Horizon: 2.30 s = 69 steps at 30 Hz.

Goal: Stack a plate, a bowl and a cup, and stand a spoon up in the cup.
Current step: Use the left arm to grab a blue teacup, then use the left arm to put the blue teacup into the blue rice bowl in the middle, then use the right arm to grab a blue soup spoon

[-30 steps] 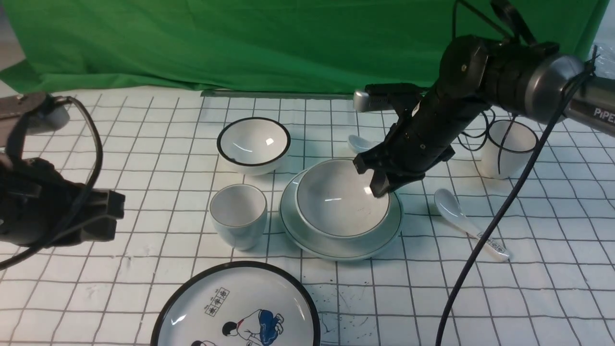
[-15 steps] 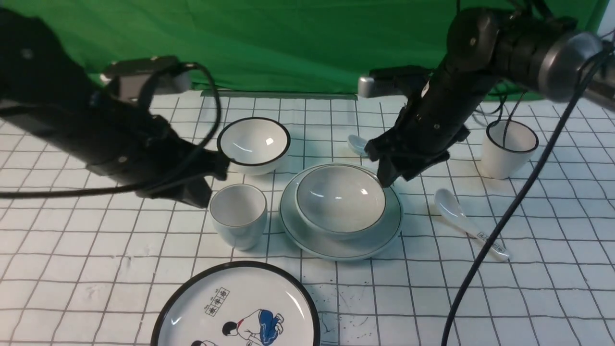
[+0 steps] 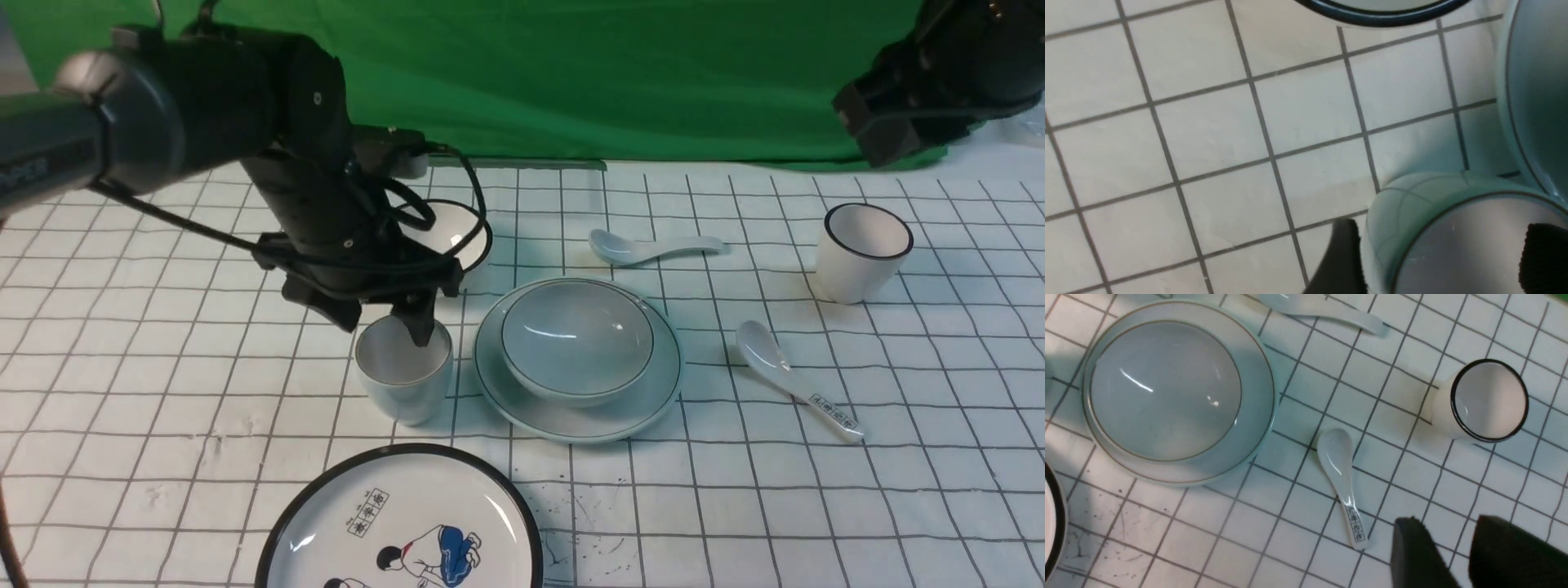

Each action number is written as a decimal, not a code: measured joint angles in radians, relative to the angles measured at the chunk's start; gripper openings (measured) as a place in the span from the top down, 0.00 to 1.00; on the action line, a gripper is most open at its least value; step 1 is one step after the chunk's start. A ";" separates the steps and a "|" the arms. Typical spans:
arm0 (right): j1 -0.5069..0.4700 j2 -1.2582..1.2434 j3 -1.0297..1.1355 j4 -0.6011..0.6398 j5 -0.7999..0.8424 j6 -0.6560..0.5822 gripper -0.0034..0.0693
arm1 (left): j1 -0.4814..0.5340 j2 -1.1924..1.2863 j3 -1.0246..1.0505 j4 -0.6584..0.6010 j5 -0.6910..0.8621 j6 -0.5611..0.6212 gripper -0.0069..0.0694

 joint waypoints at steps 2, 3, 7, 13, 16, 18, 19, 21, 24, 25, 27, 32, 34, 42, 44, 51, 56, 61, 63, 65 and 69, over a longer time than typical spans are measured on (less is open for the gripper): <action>0.000 -0.013 0.013 -0.001 0.000 0.000 0.62 | 0.000 0.023 -0.001 0.001 0.003 0.000 0.20; 0.000 -0.016 0.016 -0.001 0.000 0.002 0.62 | 0.000 0.033 -0.001 0.001 0.008 -0.001 0.21; 0.000 -0.013 0.022 -0.001 -0.001 0.007 0.61 | 0.000 0.047 -0.012 0.003 0.054 -0.028 0.59; 0.000 -0.013 0.022 -0.001 -0.008 0.011 0.61 | -0.001 0.029 -0.086 -0.007 0.133 -0.032 0.85; 0.000 -0.013 0.022 -0.001 -0.009 0.011 0.61 | -0.013 0.018 -0.163 -0.041 0.165 -0.032 0.85; 0.000 -0.013 0.022 -0.001 -0.010 0.011 0.61 | -0.036 0.015 -0.217 -0.057 0.165 -0.032 0.85; 0.000 -0.013 0.022 -0.001 -0.013 0.011 0.61 | -0.051 0.015 -0.239 -0.062 0.159 -0.032 0.85; 0.000 -0.013 0.022 -0.001 -0.026 0.013 0.61 | -0.089 0.030 -0.280 -0.075 0.139 -0.036 0.85; 0.000 -0.013 0.022 -0.002 -0.041 0.013 0.61 | -0.115 0.062 -0.314 -0.089 0.125 -0.044 0.85; 0.000 -0.013 0.022 -0.002 -0.048 0.013 0.61 | -0.127 0.098 -0.335 -0.095 0.120 -0.048 0.85; 0.000 -0.013 0.022 -0.002 -0.054 0.013 0.61 | -0.134 0.143 -0.361 -0.099 0.114 -0.055 0.85; 0.000 0.004 0.022 -0.002 -0.073 0.013 0.61 | -0.135 0.239 -0.391 -0.132 0.097 -0.065 0.85; 0.000 0.012 0.022 -0.003 -0.085 0.013 0.61 | -0.135 0.248 -0.392 -0.136 0.098 -0.065 0.85; -0.068 0.117 0.021 0.010 -0.236 -0.017 0.48 | -0.135 0.262 -0.400 -0.146 0.086 -0.065 0.71; -0.096 0.158 0.007 0.069 -0.257 -0.097 0.40 | -0.135 0.262 -0.400 -0.146 0.086 -0.065 0.63; -0.157 0.371 -0.101 0.365 -0.274 -0.453 0.29 | -0.135 0.266 -0.484 -0.146 0.160 -0.071 0.33; -0.152 0.562 -0.198 0.394 -0.323 -0.688 0.28 | -0.135 0.254 -0.595 -0.136 0.239 -0.076 0.30; -0.149 0.687 -0.256 0.394 -0.391 -0.828 0.28 | -0.135 0.186 -0.613 -0.124 0.247 -0.075 0.38; -0.149 0.719 -0.269 0.394 -0.422 -0.859 0.28 | -0.132 0.152 -0.616 -0.110 0.249 -0.070 0.43; -0.147 0.742 -0.277 0.394 -0.447 -0.889 0.28 | -0.129 0.124 -0.619 -0.108 0.249 -0.069 0.47; -0.138 0.779 -0.283 0.388 -0.499 -0.926 0.28 | -0.125 0.076 -0.619 -0.108 0.250 -0.065 0.53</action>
